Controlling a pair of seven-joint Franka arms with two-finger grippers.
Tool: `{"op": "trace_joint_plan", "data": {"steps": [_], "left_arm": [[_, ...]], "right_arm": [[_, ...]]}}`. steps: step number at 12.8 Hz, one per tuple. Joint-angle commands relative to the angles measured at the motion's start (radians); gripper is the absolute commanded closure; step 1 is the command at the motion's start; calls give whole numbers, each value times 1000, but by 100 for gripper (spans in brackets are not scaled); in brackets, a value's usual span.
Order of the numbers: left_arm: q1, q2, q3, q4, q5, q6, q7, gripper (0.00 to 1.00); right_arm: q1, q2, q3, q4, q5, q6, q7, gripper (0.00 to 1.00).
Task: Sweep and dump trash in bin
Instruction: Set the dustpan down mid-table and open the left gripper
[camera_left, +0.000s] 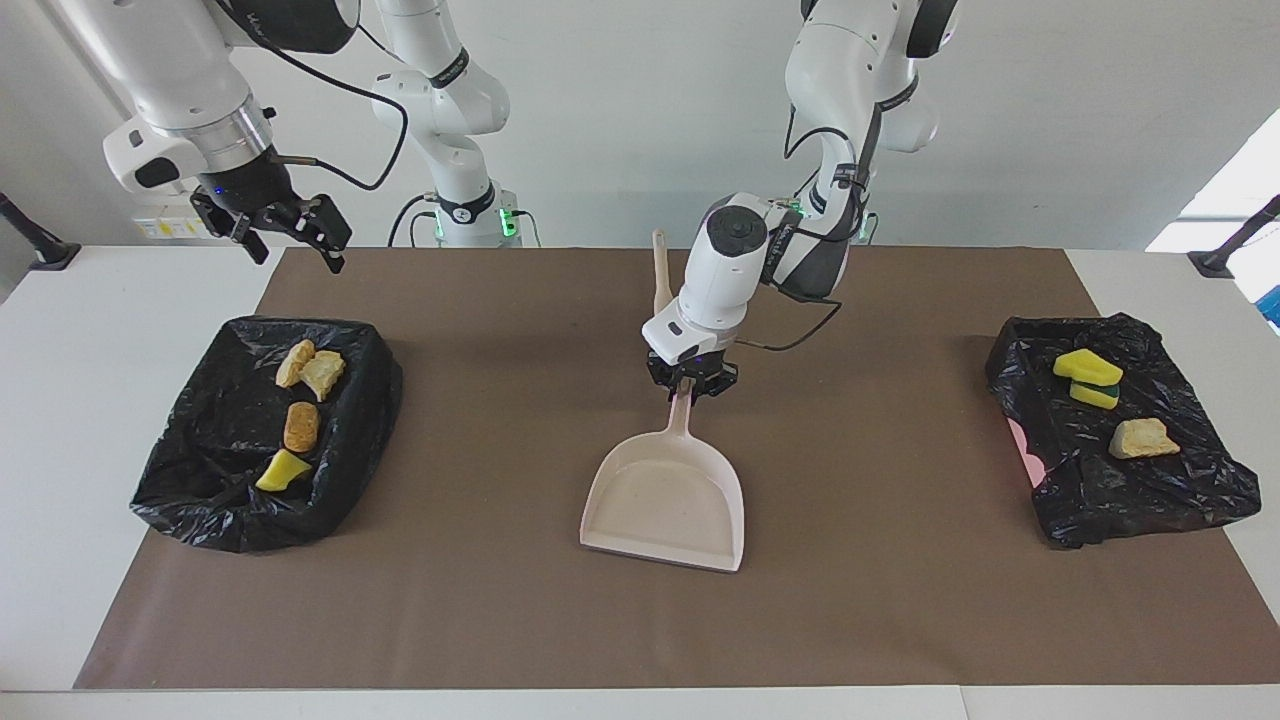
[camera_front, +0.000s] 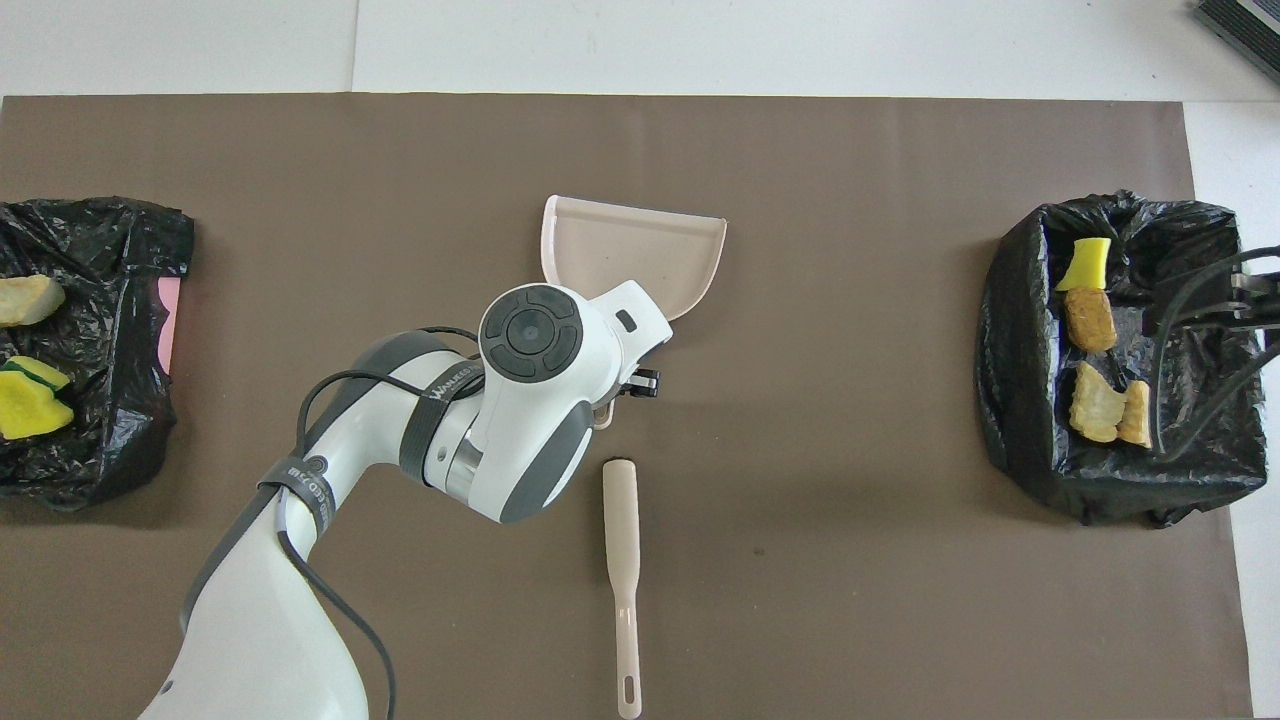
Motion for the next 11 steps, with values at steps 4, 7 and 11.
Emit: {"op": "trace_joint_plan", "data": {"steps": [4,7,11], "left_arm": [[-5,-21,24,-4,-14,65,-114,0],[56,-73,36,-1,-10,-45,-114,0],[135,-150,73,5,-4,-154,-100,0]], "right_arm": [[-5,-2,5,11,16,-18,19,0],[-5,-2,5,11,16,-18,19,0],[-5,-2,5,11,16,-20,19,0]]}}
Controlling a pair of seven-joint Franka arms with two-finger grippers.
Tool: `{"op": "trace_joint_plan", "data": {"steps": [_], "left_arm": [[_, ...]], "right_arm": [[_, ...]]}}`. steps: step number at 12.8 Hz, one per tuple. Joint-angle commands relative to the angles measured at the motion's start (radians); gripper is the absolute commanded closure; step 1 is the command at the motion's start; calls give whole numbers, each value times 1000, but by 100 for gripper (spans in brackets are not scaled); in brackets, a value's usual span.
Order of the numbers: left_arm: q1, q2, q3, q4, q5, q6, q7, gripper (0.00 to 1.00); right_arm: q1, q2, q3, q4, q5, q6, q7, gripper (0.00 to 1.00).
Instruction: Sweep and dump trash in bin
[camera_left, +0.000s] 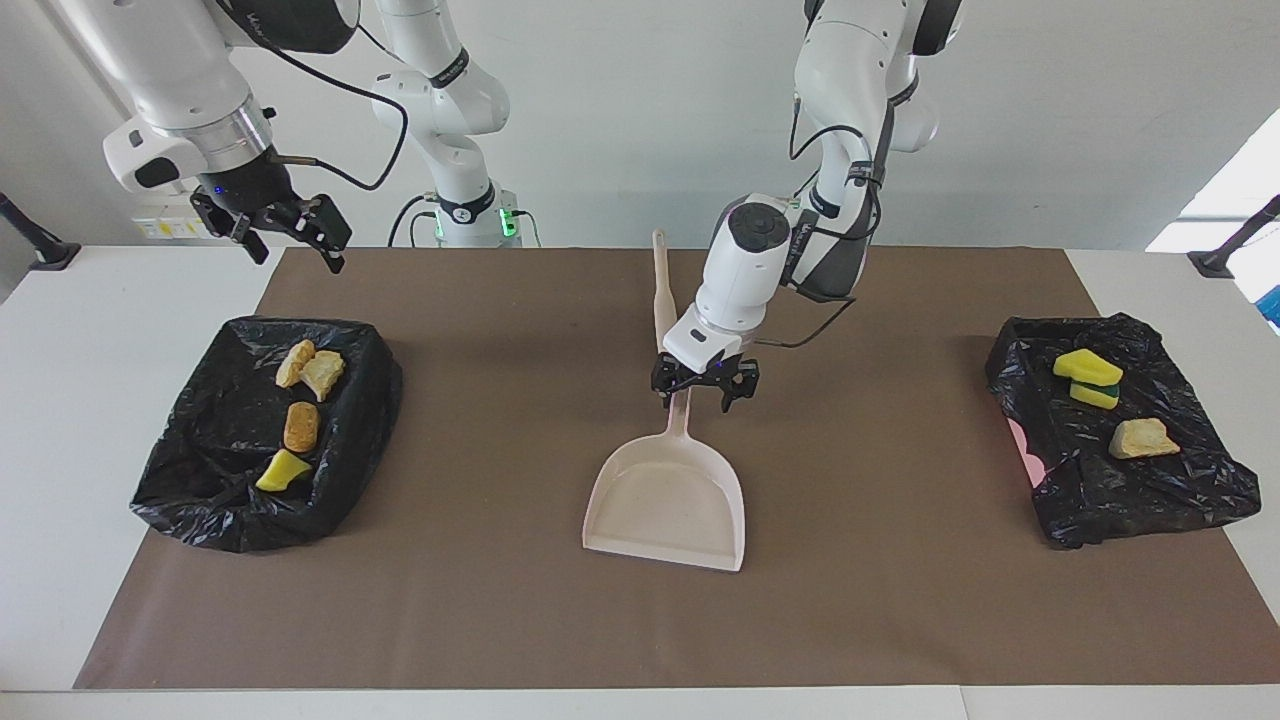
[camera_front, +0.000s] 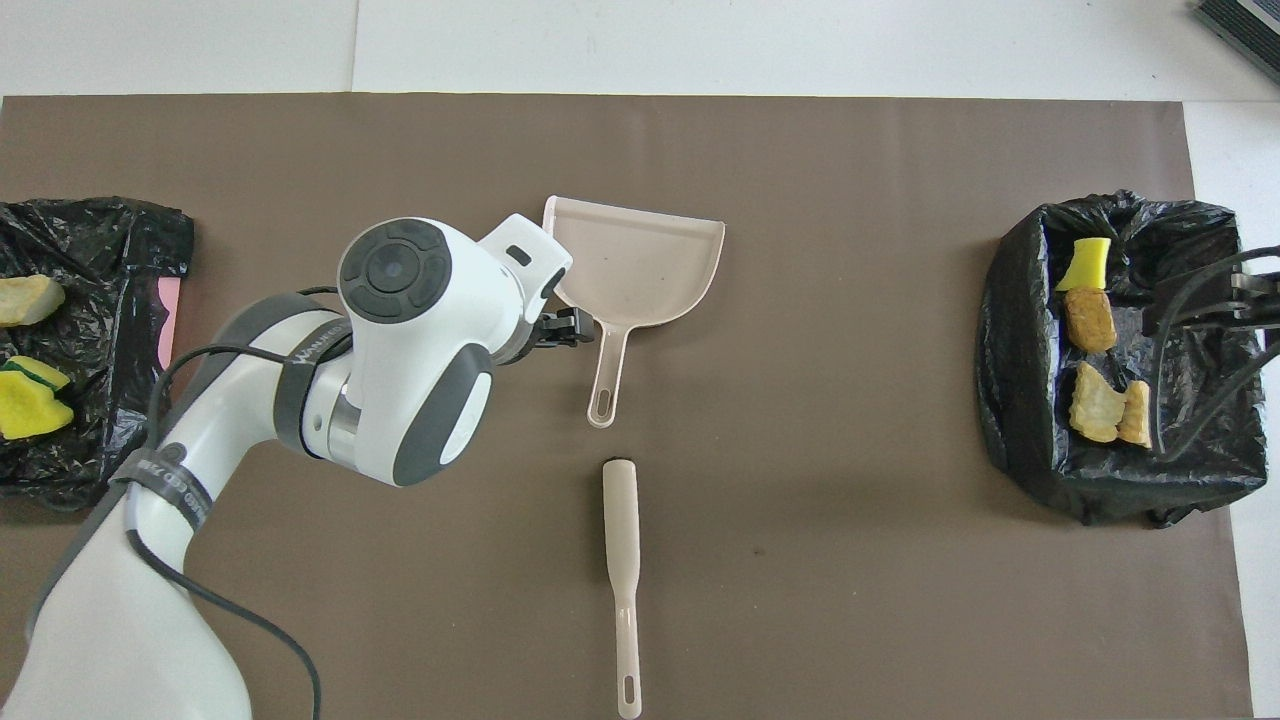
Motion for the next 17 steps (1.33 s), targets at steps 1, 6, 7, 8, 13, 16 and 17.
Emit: {"op": "trace_joint_plan", "data": {"steps": [1,6,7,8,13,16,17], "left_arm": [[53,-78,13,-7,1,-70,10,0],[176,-190,13,-20,4,-258,138,0],[205,-196,13,-23,6,-277,169,0],[230,-196,13,-24,6,-288,207,0],[401,-217,13,-24,6,-344,390,0],[491,-239,13,-24,6,-380,502,0],[520,-240,14,-21,6,-380,538,0]], "right_arm": [[-5,-2,5,11,16,-18,19,0],[-5,-2,5,11,16,-18,19,0],[-5,-2,5,9,16,-18,19,0],[-5,-2,5,11,16,-18,19,0],[-5,-2,5,11,16,-20,19,0],[-5,-2,5,9,16,-18,19,0],[-5,-2,5,9,16,-18,19,0]]}}
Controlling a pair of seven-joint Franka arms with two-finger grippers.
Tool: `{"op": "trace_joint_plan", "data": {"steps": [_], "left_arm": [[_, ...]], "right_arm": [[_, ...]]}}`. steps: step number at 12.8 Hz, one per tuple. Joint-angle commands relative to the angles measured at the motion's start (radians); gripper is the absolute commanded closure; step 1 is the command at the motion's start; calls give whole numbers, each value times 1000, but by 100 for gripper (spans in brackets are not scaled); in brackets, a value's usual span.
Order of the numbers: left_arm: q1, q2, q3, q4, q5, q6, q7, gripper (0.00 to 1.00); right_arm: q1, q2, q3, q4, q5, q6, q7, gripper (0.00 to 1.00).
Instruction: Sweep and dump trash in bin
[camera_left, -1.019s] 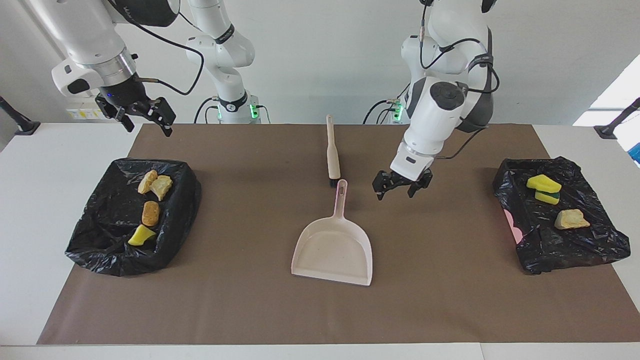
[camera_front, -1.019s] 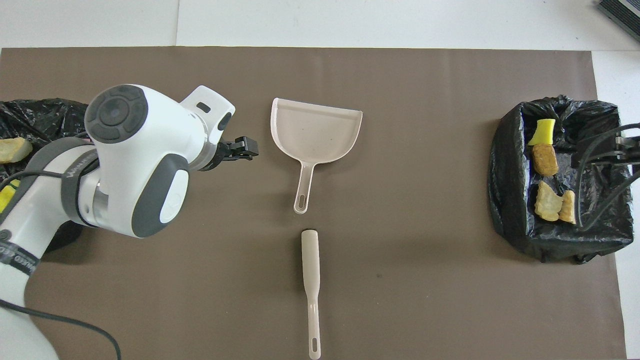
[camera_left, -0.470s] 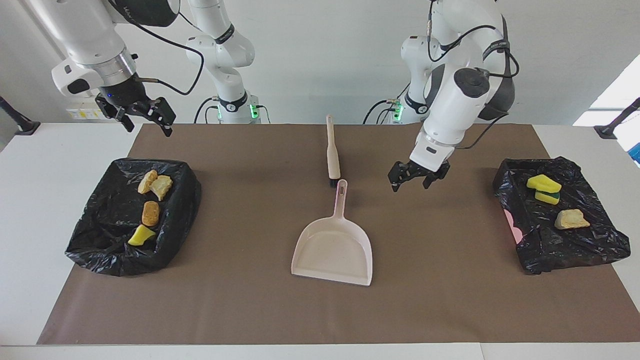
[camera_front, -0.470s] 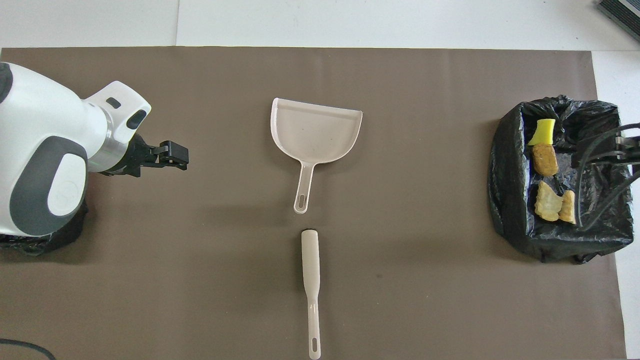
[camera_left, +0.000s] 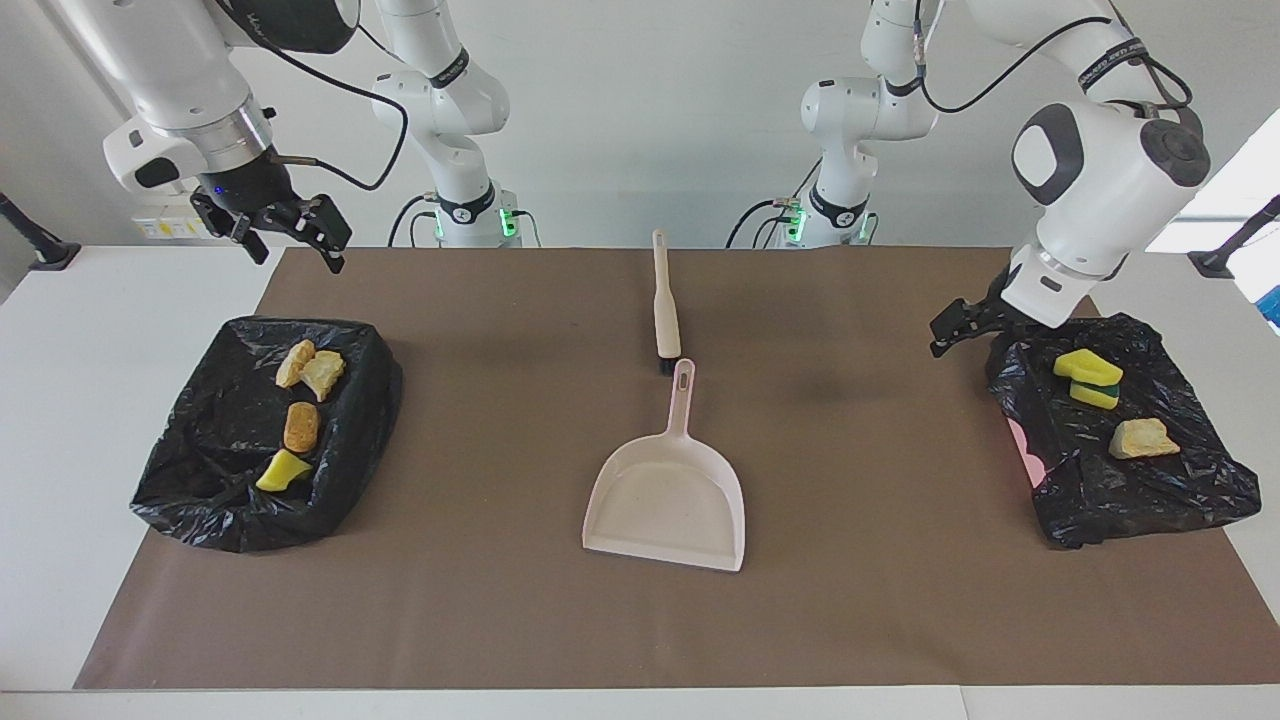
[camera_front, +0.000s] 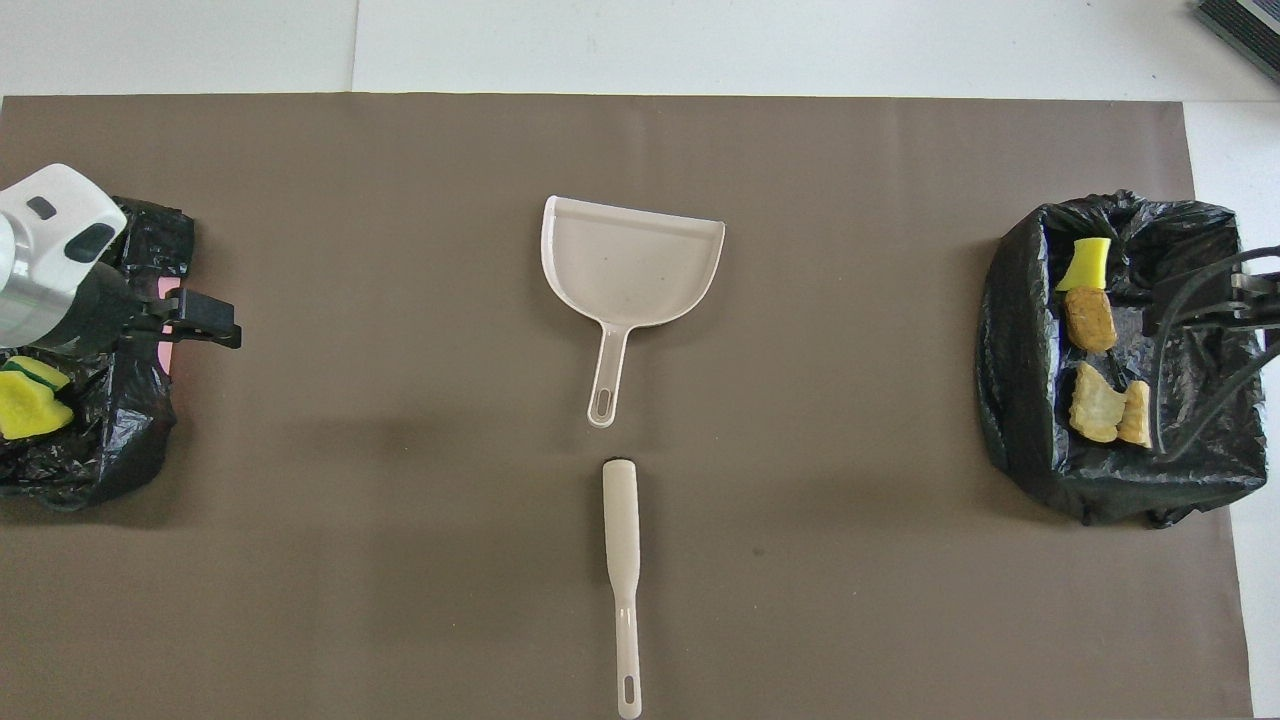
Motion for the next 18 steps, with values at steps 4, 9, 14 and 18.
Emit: {"op": "trace_joint_plan", "data": {"steps": [4,9,14,18], "left_arm": [[130,-53,-10,49,68,-28,166,0],[115,-52,-19,259,151,-118,164,0],[113,-68,-106,292,137,-203,100,0],[116,-115,-117,246,137,-195,80,0]], "right_arm": [[-5,-2,5,9,16,-18,19,0],[-5,-2,5,11,16,-18,19,0],[-5,-2,5,11,16,-20,19,0],[-12,-2,5,11,15,-20,21,0]]}}
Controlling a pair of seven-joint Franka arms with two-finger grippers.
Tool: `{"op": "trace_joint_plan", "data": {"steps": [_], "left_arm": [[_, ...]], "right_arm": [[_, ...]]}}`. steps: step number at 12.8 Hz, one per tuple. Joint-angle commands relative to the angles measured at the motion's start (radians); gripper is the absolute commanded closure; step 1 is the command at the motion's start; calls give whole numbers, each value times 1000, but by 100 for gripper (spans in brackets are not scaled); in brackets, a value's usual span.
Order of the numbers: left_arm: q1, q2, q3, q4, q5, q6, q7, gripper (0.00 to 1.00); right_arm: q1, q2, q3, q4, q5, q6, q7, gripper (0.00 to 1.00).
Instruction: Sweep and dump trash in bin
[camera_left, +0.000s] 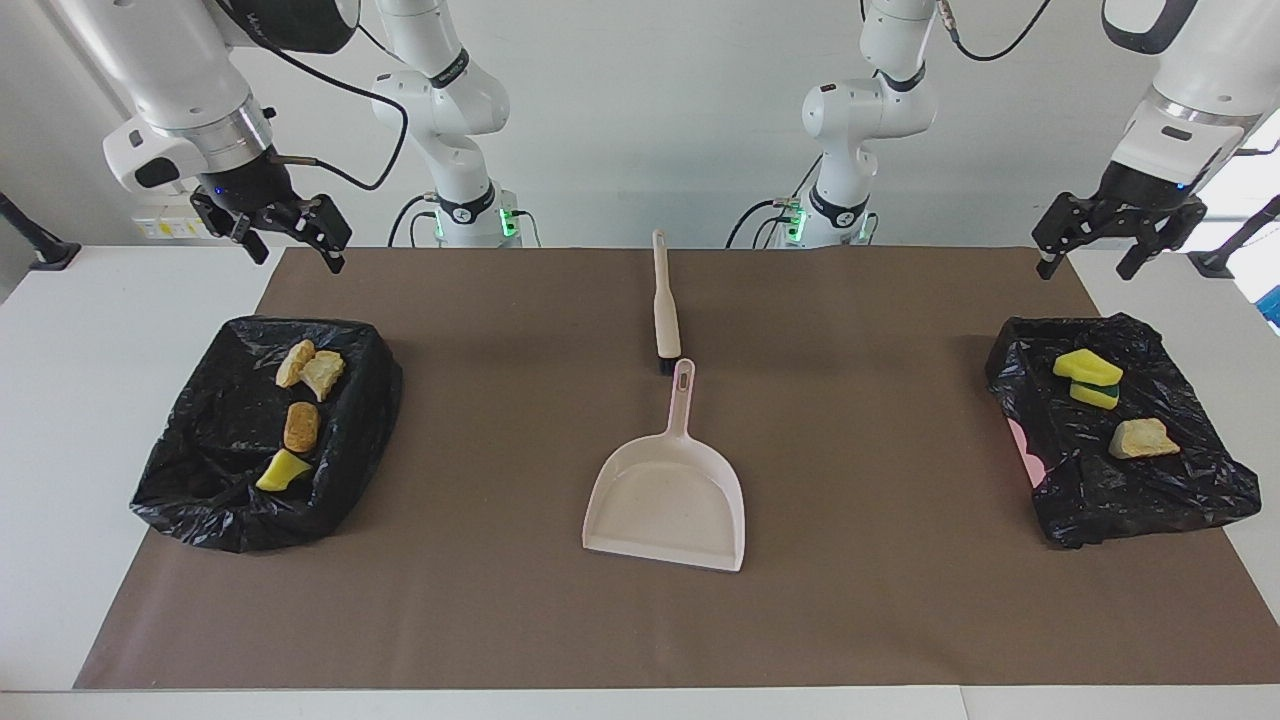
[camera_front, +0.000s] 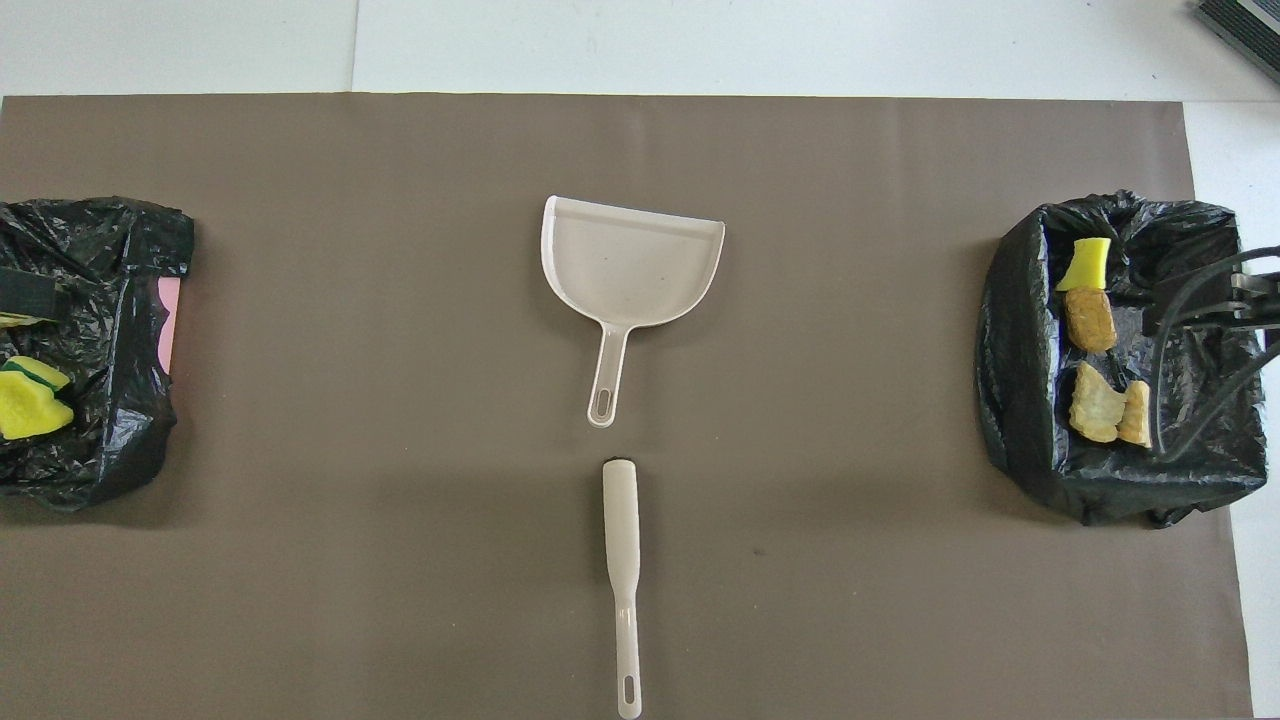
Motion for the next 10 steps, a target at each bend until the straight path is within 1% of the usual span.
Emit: {"op": "trace_joint_plan", "data": {"steps": [1,2,5,6,8,9,10], "left_arm": [[-8,-30,9,-34,4,9,-16,0],[-8,-41,6,-49,2,-6,-13,0],[-9,-139,7,-196,2,6,-11,0],[-8,-153,7,-217,2,3,-3,0],[-6,-153,9,-212,2,-3,0,0],[-5,-144,10,-195,4,4,-15,0],[-3,-127,10,-150,4,3,-25,0]], "right_arm": [[-12,-2,5,11,13,-18,21,0],[-7,-2,5,9,16,-18,21,0],[-4,-2,5,11,16,-20,19,0],[-4,-2,5,11,16,-20,19,0],[-4,-3,5,9,16,-21,19,0],[-4,-3,5,9,16,-21,19,0],[-4,-3,5,9,16,-21,19,0]]}}
